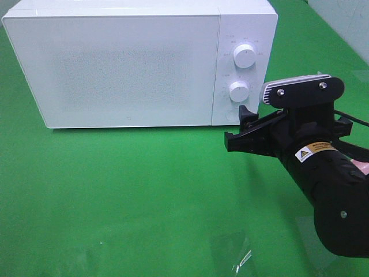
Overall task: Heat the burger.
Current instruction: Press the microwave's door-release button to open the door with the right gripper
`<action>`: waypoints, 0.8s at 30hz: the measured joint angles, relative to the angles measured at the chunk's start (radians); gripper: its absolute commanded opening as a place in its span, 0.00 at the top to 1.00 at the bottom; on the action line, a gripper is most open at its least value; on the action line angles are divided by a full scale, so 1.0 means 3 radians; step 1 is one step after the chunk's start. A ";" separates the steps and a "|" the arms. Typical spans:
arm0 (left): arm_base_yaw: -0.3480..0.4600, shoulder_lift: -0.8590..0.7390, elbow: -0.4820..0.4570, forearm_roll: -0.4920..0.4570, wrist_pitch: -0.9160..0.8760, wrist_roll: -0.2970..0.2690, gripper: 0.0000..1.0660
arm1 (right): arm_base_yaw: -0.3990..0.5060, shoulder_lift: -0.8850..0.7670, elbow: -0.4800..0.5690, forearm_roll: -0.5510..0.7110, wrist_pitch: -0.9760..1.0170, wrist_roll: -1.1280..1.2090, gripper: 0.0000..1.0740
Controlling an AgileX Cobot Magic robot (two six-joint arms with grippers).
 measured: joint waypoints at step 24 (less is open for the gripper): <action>0.0000 0.0000 0.0000 0.0000 0.0000 0.0000 0.08 | 0.0000 0.0000 0.0000 -0.0010 0.0040 0.3027 0.94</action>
